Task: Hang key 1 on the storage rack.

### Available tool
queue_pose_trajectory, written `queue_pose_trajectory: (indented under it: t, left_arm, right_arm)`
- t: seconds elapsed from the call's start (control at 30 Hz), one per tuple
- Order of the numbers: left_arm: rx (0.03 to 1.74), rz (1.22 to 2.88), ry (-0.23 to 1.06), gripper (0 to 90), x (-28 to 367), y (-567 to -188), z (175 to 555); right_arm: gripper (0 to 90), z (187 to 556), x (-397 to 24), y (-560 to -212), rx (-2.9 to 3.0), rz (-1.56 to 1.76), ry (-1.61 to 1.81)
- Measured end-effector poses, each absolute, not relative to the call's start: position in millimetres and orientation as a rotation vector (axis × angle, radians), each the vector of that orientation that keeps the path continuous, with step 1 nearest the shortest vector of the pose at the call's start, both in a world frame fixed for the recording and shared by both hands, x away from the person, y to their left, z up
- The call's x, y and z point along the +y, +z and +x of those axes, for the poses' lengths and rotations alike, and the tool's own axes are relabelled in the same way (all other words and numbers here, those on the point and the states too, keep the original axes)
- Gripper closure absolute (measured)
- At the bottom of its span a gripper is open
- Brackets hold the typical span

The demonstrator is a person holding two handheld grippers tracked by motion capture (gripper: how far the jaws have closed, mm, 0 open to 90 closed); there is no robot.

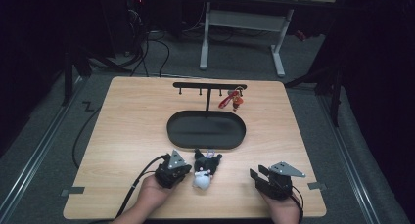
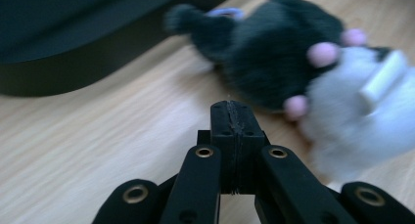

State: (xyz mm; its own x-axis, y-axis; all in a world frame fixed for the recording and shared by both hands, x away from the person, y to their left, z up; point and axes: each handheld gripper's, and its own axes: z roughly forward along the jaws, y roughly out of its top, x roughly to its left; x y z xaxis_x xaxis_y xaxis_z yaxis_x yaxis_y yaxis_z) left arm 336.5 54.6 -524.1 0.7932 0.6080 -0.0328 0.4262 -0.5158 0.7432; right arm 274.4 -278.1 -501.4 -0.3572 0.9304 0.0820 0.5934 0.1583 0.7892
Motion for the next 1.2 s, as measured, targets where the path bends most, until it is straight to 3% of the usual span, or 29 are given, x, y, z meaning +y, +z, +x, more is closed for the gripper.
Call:
queue_pose_trajectory:
  t: [0.53, 0.7, 0.93, 1.2]
  left_arm:
    - [0.572, 2.28, 0.234, 88.0, -41, -516, 322]
    - [0.572, 2.272, 0.226, 86.1, -46, -516, 324]
    - [0.617, 2.247, 0.248, 84.9, -7, -519, 319]
    - [0.804, 2.165, 0.396, 81.9, 105, -508, 338]
  right_arm:
    - [57.7, 273, -296, -497, 1.95, 1.497, 1.097]
    - [57.6, 274, -298, -500, 1.959, 1.502, 1.085]
    - [57.4, 275, -300, -502, 1.965, 1.516, 1.085]
    - [57.4, 276, -301, -505, 1.976, 1.538, 1.067]
